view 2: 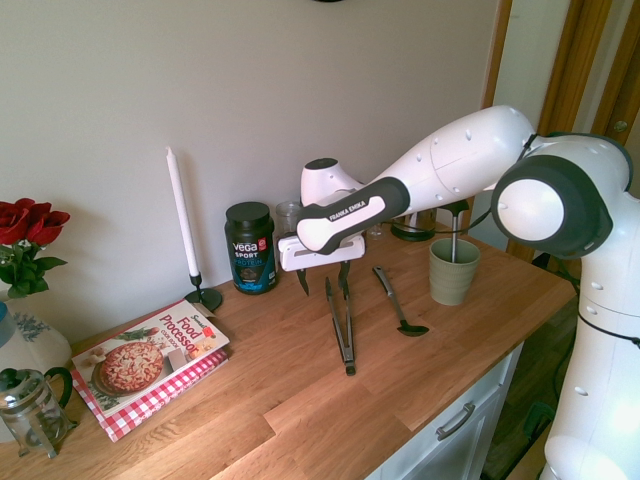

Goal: Put the tongs back in the holder

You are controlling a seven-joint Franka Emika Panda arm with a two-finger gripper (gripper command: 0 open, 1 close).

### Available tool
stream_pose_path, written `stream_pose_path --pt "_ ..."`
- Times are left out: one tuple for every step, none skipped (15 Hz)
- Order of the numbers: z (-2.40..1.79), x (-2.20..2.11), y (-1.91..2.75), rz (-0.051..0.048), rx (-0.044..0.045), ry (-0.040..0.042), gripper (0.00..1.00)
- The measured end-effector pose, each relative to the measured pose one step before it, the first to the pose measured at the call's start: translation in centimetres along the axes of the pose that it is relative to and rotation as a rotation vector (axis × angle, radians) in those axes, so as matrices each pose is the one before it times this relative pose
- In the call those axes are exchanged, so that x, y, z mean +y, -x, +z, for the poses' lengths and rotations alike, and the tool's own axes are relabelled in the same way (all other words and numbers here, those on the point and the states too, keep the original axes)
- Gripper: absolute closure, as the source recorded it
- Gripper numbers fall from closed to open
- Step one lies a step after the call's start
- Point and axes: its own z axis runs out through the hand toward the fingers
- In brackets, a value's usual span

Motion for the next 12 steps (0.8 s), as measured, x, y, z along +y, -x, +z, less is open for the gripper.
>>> stream_pose_path --pt "0.338 0.070 -0.232 0.00672 -0.00511 0.00291 0.00" --pt "0.348 -0.036 -0.034 0.00624 -0.01516 -0.00304 0.00" --pt "0.345 -0.127 0.051 0.00437 -0.01797 -0.00933 0.00" --pt "0.309 -0.072 -0.017 -0.00009 -0.01171 -0.00553 0.00" --pt "0.281 -0.003 -0.128 -0.00029 -0.00677 -0.00194 0.00" --pt "0.270 0.044 -0.117 -0.00189 -0.00411 0.00263 1.00" --pt "0.278 0.020 -0.032 -0.00016 -0.00550 0.00253 1.00" --pt "0.253 -0.018 0.008 -0.00140 -0.00499 0.00023 1.00" --pt "0.178 -0.041 0.093 -0.00272 -0.00231 0.00050 1.00" --pt "0.070 -0.025 0.083 -0.00094 -0.00162 0.00052 1.00" --pt "0.008 -0.012 0.045 0.00114 -0.00270 -0.00071 1.00" --pt "0.026 0.028 -0.027 0.00190 -0.00266 -0.00020 1.00"
